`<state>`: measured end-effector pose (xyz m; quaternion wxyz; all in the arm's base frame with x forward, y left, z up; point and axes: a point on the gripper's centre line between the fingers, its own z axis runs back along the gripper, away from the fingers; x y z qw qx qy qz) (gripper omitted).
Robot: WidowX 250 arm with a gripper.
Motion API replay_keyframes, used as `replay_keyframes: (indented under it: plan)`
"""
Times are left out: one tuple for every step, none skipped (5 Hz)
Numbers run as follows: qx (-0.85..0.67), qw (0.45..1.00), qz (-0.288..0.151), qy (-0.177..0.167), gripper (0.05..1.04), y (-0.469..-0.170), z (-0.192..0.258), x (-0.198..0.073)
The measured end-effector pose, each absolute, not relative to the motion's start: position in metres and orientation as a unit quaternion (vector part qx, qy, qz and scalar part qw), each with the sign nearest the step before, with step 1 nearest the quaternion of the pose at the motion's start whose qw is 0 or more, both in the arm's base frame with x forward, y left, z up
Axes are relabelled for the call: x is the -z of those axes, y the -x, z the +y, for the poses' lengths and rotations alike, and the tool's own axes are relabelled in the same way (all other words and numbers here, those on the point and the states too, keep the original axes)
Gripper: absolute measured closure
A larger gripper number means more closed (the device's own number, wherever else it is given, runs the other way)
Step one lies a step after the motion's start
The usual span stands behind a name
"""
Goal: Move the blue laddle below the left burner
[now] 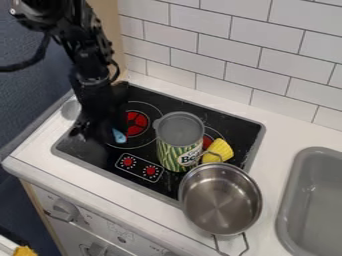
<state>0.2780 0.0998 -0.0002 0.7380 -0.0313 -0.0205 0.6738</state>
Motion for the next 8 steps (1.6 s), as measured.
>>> replay_keyframes:
  plan:
    - [-0.674,0.738,-0.019,0.022,0.708,-0.281,0.098,0.003]
    - [-0.673,0.739,-0.005,-0.008,0.399,-0.285,0.093,0.004]
    - [-0.675,0.737,0.002,-0.012,0.118,-0.284,0.092,0.004]
    - [-0.678,0.735,0.004,-0.019,0.078,-0.286,0.093,0.004]
    - [-0.673,0.739,0.011,-0.018,0.083,-0.286,0.092,0.002]
    - [-0.663,0.748,0.027,-0.014,0.083,-0.287,0.086,-0.003]
    - [-0.647,0.762,-0.010,-0.028,0.083,-0.295,0.073,-0.039]
    - [-0.637,0.769,-0.041,-0.032,0.083,-0.296,0.070,-0.063]
